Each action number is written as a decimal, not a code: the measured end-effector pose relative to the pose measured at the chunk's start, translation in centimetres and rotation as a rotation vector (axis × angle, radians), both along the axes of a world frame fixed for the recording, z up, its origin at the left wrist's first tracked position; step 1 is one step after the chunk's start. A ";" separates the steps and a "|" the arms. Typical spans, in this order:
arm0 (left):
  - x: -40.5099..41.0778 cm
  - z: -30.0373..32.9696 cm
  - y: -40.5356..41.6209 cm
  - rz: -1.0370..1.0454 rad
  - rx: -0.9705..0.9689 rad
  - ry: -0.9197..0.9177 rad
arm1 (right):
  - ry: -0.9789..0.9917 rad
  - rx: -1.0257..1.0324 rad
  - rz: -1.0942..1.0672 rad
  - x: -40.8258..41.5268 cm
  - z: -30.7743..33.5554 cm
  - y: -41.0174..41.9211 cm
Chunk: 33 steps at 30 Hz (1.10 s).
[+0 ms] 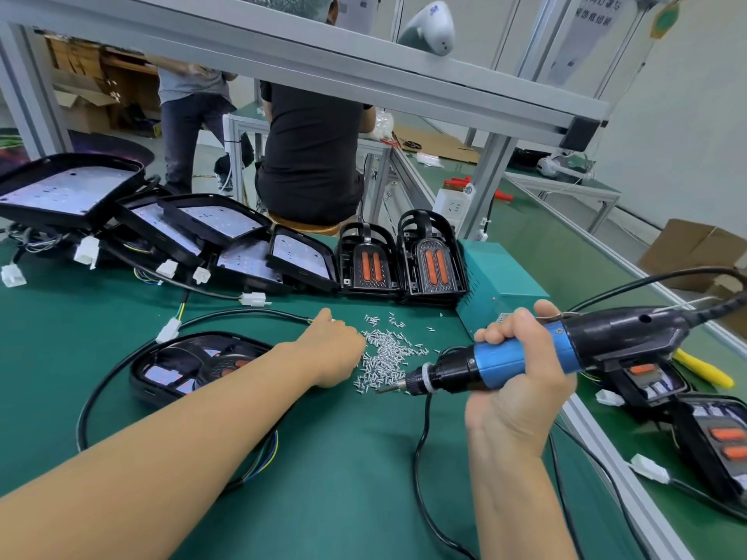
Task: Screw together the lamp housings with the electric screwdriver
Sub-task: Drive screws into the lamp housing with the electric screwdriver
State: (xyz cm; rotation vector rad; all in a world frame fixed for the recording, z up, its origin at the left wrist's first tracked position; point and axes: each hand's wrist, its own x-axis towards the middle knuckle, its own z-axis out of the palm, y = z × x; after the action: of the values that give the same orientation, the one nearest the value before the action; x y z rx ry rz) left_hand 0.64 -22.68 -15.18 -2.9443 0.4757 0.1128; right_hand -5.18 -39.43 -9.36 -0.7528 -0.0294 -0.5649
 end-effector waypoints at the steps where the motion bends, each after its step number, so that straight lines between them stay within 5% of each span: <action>1: -0.1 0.1 0.0 -0.005 -0.016 0.008 | -0.008 -0.006 -0.011 0.2 0.1 0.0; 8: -1.1 0.9 0.3 0.024 -0.208 0.019 | -0.020 -0.048 -0.042 1.5 0.3 0.8; 20: -6.8 3.5 4.1 0.069 -0.816 0.011 | -0.068 0.020 0.075 0.5 1.9 2.6; 33: -10.5 4.3 7.8 0.110 -0.878 -0.089 | -0.089 0.031 0.221 -0.8 3.8 7.6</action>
State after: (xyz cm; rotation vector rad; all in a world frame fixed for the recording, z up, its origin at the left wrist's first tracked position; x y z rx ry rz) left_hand -9.85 -14.91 -10.89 -3.8050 0.4236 -0.2934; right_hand -5.97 -31.88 -5.51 -0.6834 -0.1832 -0.3870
